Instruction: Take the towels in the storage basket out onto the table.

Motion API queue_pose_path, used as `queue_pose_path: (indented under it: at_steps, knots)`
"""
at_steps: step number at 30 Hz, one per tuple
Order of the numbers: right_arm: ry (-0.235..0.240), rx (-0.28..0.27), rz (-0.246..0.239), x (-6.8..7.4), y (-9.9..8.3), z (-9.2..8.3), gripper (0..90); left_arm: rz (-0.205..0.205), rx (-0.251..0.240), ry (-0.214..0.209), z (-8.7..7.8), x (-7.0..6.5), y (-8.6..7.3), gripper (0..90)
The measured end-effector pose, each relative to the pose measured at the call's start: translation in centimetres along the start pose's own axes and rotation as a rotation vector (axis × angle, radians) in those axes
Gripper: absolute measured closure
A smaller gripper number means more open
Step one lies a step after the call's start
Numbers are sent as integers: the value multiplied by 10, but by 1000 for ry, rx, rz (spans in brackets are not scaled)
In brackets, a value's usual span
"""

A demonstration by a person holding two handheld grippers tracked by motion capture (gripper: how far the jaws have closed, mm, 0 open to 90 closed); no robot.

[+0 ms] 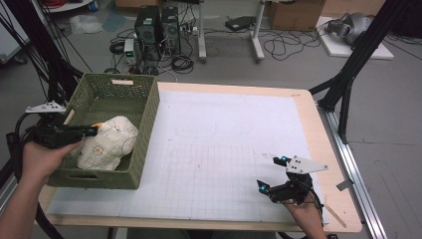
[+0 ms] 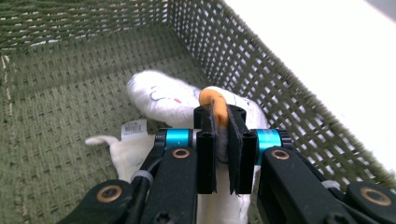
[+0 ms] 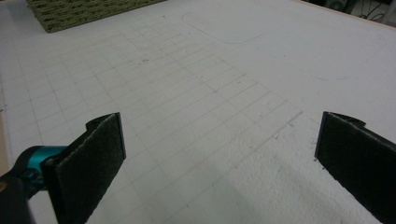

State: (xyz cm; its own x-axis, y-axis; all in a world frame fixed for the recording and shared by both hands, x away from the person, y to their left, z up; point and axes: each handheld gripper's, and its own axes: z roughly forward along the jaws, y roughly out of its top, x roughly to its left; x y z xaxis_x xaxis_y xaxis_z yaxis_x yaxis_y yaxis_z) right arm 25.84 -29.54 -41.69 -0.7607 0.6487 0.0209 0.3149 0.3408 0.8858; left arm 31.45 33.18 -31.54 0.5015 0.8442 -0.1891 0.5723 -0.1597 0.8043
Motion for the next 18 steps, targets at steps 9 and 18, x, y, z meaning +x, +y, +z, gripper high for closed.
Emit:
queue_pose_path:
  at_steps: [9, 18]
  knots:
    - [-2, 0, -1, 0, 0, -1, 9, -26, -67, -33, -5, -1, 2, 831]
    - [-2, -3, 0, -1, 0, -1, 9, -67, -159, -59, -16, -1, 5, 831]
